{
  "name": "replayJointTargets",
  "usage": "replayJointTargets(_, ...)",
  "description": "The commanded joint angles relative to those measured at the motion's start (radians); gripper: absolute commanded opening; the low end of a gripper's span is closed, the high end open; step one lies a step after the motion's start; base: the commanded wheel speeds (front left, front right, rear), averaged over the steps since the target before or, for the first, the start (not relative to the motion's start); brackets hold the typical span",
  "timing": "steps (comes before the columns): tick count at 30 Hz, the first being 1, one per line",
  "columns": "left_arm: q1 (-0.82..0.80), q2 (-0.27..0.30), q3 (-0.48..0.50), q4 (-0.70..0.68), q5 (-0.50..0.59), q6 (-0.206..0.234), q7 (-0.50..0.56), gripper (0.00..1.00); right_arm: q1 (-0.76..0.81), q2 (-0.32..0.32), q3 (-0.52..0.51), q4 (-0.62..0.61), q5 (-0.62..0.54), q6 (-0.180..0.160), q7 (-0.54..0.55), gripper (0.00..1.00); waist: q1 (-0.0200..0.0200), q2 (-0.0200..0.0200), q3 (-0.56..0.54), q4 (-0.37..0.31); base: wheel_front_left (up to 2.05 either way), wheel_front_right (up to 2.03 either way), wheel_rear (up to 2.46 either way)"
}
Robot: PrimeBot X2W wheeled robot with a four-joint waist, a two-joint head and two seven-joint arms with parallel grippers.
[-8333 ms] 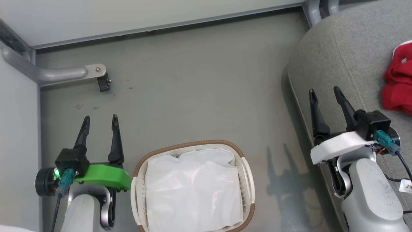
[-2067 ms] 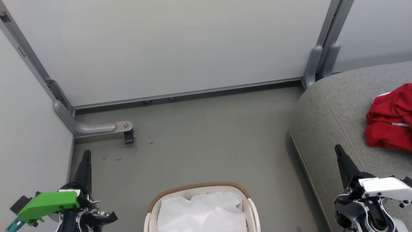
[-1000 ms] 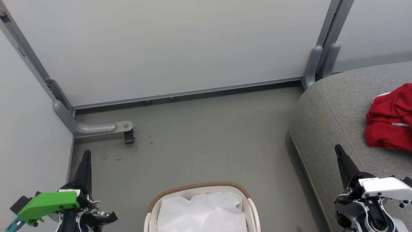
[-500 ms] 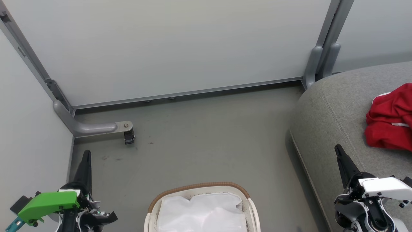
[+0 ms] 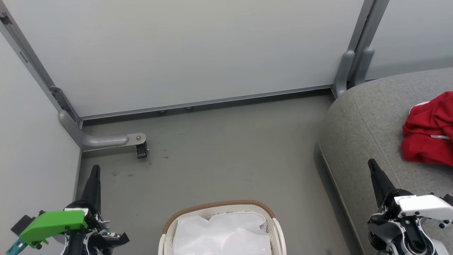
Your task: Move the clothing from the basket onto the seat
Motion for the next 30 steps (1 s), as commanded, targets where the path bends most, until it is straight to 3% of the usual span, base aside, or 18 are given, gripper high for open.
replayJointTargets(1, -0.011, 0.006, 0.002, -0.002, -0.003, -0.006, 0.003, 0.0, -0.007, -0.006, -0.002, -0.003, 0.003, 0.0, 0.003, 0.0, 0.0, 0.0, 0.0, 0.0, 0.0, 0.0, 0.0)
replayJointTargets(30, -0.011, 0.006, 0.002, -0.002, -0.003, -0.006, 0.003, 0.0, -0.007, -0.006, -0.002, -0.003, 0.003, 0.0, 0.003, 0.0, 0.0, 0.0, 0.0, 0.0, 0.0, 0.0, 0.0)
